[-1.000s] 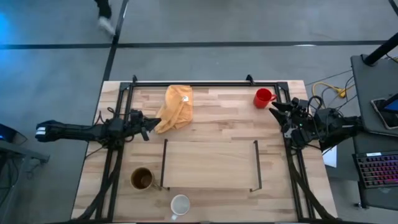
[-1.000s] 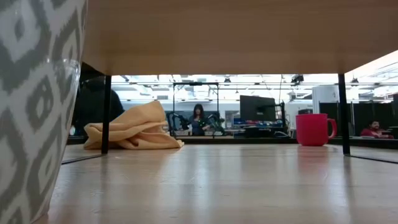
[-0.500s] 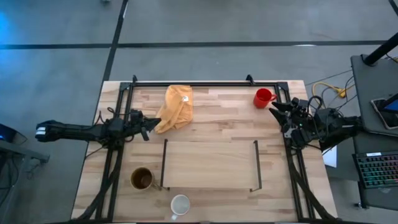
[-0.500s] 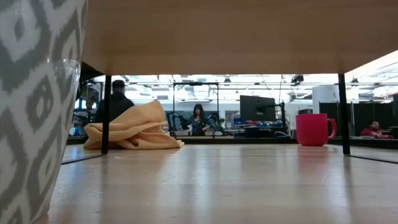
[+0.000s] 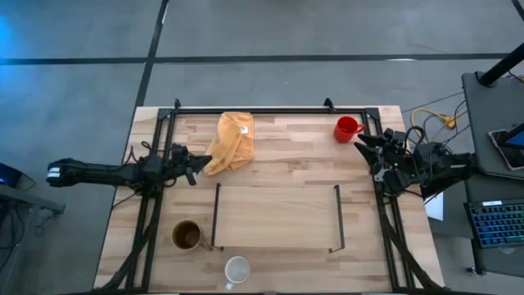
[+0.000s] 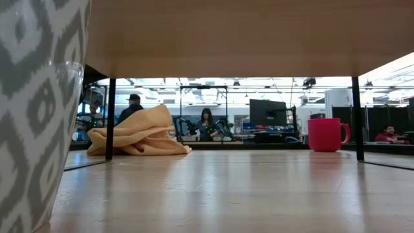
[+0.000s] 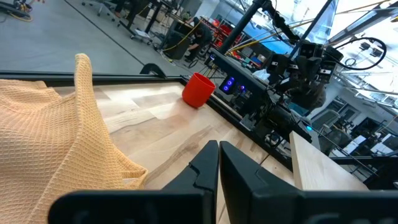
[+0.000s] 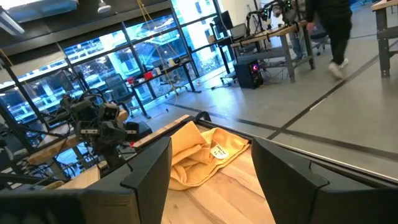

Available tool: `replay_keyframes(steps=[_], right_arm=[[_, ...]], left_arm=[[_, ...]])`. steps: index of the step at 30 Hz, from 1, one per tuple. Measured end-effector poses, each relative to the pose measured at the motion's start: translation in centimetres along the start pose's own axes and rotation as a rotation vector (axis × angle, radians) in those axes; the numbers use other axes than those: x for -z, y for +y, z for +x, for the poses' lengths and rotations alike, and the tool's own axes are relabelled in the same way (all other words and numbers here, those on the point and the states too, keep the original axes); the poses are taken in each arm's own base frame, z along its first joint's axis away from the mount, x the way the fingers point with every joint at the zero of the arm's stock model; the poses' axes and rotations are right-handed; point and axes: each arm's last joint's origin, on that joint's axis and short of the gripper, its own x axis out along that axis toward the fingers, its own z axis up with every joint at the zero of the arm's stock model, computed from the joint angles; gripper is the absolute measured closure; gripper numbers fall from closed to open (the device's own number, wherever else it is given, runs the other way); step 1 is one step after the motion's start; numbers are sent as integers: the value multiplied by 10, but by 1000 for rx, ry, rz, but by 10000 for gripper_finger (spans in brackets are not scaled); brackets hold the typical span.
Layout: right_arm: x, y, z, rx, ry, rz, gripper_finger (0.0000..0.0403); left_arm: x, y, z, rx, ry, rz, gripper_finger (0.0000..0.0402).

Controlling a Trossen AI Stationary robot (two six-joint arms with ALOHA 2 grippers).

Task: Stack small to large cups/mugs on shelf

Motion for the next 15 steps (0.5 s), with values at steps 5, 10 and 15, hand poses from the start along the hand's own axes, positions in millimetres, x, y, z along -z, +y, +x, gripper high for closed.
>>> replay_keyframes(steps=[5, 10, 15], right_arm=[[0, 0, 0, 1, 0, 0, 188], [0, 1, 1, -1, -2, 126, 188], [-4, 3, 1, -13, -26, 141, 188]], left_arm=[[0, 0, 0, 0, 0, 0, 402], [0, 0, 0, 0, 0, 0, 402], [0, 0, 0, 0, 0, 0, 402]])
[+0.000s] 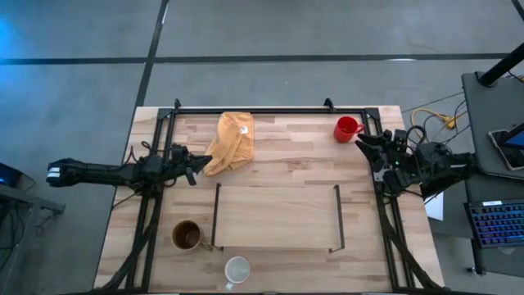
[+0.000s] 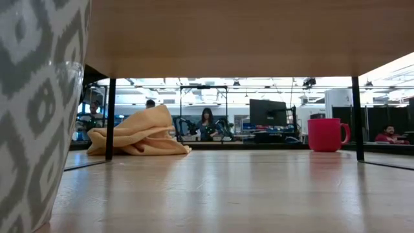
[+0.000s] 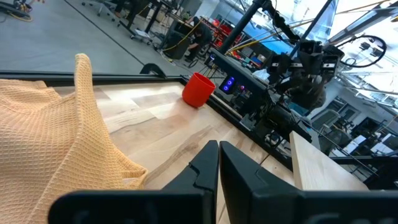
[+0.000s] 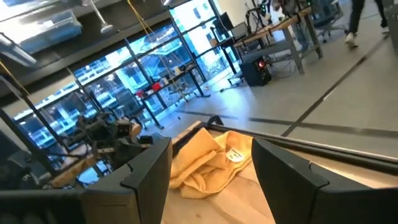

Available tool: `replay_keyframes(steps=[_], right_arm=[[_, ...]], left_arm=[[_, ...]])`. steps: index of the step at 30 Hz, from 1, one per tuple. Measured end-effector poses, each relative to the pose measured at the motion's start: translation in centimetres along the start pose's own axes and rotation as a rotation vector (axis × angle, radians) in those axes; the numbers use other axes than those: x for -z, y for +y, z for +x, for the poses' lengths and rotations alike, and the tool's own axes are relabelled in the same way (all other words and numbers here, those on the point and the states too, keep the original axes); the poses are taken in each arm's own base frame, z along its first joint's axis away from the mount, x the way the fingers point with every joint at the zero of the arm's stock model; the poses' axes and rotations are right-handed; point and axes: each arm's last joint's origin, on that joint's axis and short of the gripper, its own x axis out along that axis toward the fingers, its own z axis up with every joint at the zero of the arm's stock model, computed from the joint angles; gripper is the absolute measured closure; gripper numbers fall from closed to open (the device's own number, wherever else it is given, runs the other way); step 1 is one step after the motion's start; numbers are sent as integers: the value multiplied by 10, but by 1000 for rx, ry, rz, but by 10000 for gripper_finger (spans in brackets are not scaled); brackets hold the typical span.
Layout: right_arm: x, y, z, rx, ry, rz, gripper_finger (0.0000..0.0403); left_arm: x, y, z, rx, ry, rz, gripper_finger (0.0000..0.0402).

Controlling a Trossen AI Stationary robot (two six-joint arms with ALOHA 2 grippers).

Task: Stack small to large cups/mugs on shelf
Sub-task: Put the red mug on the shelf

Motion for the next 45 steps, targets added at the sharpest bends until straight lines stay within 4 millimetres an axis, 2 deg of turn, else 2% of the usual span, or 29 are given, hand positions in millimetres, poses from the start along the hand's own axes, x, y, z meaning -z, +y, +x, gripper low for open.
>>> replay_keyframes(steps=[11, 14, 17, 19, 22, 25, 29, 34, 37, 39, 42, 44, 45], right_arm=[[-23, 7, 0, 39, -211, 177, 188], [-20, 7, 4, 157, -236, 127, 188], [-18, 10, 10, 192, -221, 78, 188], [-19, 16, 15, 188, -232, 117, 188], [-23, 27, 23, 99, -264, 265, 188], [-22, 33, 30, 100, -275, 237, 188], [-21, 38, 42, 254, -301, 226, 188], [-54, 48, 48, 540, -310, 94, 188], [-76, 50, 47, 562, -190, 78, 188], [-79, 51, 49, 536, 9, 69, 188], [-62, 56, 68, 482, 399, -3, 188], [-50, 59, 83, 514, 556, -21, 188], [-46, 59, 90, 587, 599, -44, 188]], left_arm=[[0, 0, 0, 0, 0, 0, 402], [0, 0, 0, 0, 0, 0, 402], [0, 0, 0, 0, 0, 0, 402], [0, 0, 0, 0, 0, 0, 402], [0, 0, 0, 0, -1, -3, 402], [-1, 0, 0, 4, -7, -7, 402], [-2, -1, 0, 14, -21, -14, 402], [-2, -1, 0, 13, -21, -14, 402], [-2, -1, 0, 13, -21, -15, 402], [-2, -1, 0, 13, -21, -16, 402], [-3, -2, 0, 19, -30, -21, 402], [-4, -3, 0, 27, -38, -26, 402], [-4, -3, 0, 27, -38, -26, 402]])
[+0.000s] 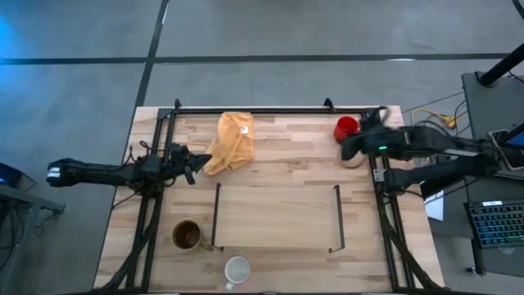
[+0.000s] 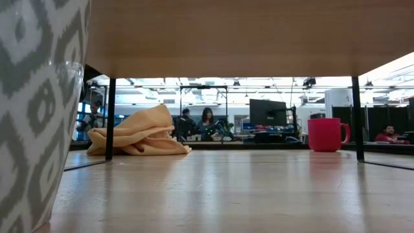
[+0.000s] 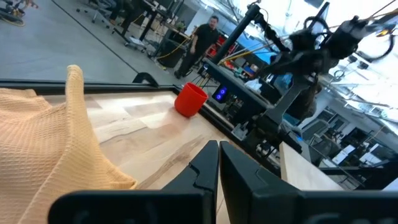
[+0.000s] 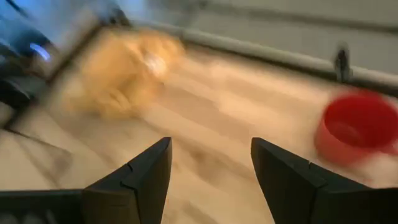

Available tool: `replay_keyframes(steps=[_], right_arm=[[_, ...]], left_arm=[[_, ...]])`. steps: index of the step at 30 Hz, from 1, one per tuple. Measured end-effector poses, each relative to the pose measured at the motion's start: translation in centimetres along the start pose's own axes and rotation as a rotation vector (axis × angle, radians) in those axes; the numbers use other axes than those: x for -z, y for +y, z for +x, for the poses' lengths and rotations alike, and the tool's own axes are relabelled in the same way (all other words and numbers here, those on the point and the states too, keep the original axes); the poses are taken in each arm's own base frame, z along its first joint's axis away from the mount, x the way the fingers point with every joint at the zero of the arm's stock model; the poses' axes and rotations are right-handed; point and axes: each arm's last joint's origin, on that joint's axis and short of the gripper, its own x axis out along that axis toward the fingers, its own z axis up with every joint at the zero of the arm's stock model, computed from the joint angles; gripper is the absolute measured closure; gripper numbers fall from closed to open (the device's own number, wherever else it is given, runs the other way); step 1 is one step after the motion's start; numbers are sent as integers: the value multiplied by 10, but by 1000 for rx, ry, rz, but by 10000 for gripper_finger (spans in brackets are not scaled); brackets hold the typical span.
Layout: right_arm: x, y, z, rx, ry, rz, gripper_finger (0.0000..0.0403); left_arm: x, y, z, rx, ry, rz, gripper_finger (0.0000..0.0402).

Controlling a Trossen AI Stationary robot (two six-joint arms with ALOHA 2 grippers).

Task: Stack small to large cups/mugs on shelf
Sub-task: Put the red mug on the shelf

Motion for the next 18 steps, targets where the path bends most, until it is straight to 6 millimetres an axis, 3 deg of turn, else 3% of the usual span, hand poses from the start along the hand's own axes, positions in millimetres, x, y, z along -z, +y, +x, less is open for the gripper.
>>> replay_keyframes(steps=[4, 6, 11, 16, 18], right_arm=[[-18, -13, 17, 510, 120, 68, 188], [-36, -23, 20, 621, 178, 144, 188], [-89, -42, 35, 358, 236, 198, 188], [-120, -86, 52, 426, 417, 202, 188], [-125, -88, 62, 401, 511, 147, 188]], left_arm=[[0, 0, 0, 0, 1, -1, 402], [0, 0, 0, -1, 3, -1, 402], [0, 0, 0, -1, 4, 0, 402], [1, 0, 0, -1, 6, 1, 402], [1, 0, 0, 1, 7, 1, 402]])
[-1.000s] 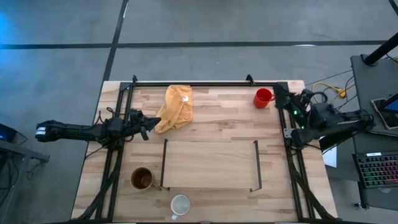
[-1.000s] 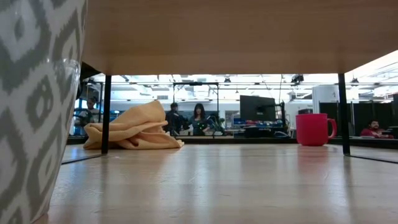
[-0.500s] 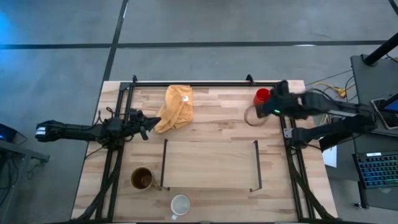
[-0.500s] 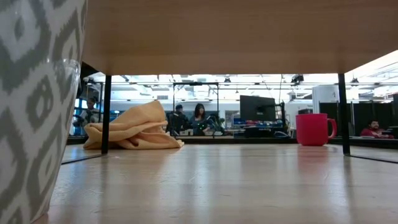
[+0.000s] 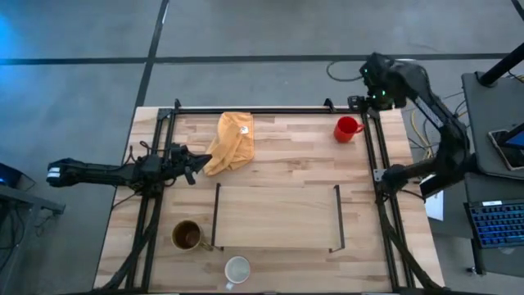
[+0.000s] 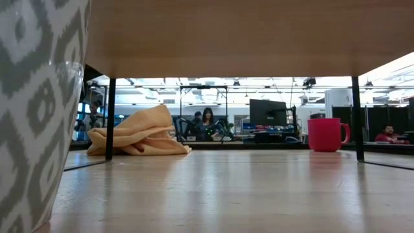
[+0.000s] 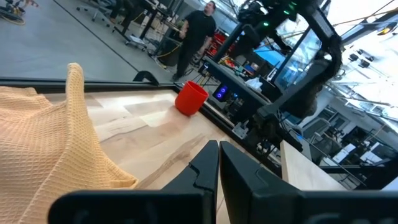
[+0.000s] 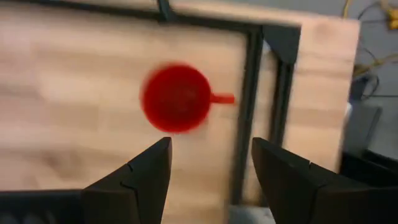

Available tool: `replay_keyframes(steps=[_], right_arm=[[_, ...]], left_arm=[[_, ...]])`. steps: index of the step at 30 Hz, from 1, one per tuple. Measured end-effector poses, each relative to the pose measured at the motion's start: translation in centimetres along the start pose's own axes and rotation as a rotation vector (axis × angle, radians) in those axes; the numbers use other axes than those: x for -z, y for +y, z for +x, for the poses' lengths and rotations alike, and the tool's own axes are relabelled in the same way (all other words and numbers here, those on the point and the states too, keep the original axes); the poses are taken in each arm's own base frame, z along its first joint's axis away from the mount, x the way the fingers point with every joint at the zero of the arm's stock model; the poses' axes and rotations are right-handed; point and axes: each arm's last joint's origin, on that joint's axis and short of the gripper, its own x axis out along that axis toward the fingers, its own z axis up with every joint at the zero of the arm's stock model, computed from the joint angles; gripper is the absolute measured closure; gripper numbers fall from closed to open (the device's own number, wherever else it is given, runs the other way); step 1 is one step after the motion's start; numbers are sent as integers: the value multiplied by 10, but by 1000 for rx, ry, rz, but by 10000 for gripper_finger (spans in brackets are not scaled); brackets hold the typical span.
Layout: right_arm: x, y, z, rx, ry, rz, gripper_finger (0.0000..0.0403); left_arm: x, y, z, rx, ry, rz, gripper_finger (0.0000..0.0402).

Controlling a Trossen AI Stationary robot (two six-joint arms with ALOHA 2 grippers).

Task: Stack small to large cups/mugs on shelf
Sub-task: Put the red mug on the shelf

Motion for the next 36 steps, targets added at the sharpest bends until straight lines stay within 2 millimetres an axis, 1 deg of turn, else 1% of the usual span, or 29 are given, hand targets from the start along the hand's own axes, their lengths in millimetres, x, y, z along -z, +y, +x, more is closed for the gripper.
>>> replay_keyframes(steps=[3, 5, 7, 11, 15, 19, 22, 25, 27, 29, 31, 33, 36], right_arm=[[-10, 9, 15, 3, 104, -43, 188], [-15, 15, 27, -11, 182, -5, 188], [-17, 20, 37, 25, 227, 34, 188], [-23, 29, 54, 83, 262, 125, 188], [-24, 32, 59, 97, 240, 211, 188], [-14, 34, 65, 103, 243, 291, 188], [-2, 28, 66, 112, 234, 366, 188], [9, 22, 70, 113, 190, 485, 188], [16, 19, 72, 105, 136, 599, 188], [20, 18, 74, 51, 93, 693, 188], [21, 17, 78, 12, 44, 752, 188], [27, 15, 84, 57, 18, 827, 188], [38, 11, 95, 104, 23, 973, 188]], left_arm=[[0, 0, 0, 5, 6, 1, 402], [0, 0, 0, 11, 10, 1, 402], [1, -1, 0, 19, 16, 1, 402], [1, 0, 0, 20, 18, 1, 402], [1, -1, 0, 20, 18, 1, 402], [1, 0, 0, 20, 19, 2, 402], [1, 0, 0, 22, 24, 3, 402], [1, 0, 0, 26, 27, 3, 402], [1, 0, 0, 28, 31, 4, 402], [2, -1, 0, 34, 35, 4, 402], [2, -1, 0, 33, 39, 5, 402], [3, 0, 1, 33, 46, 5, 402], [3, 0, 1, 35, 58, -54, 402]])
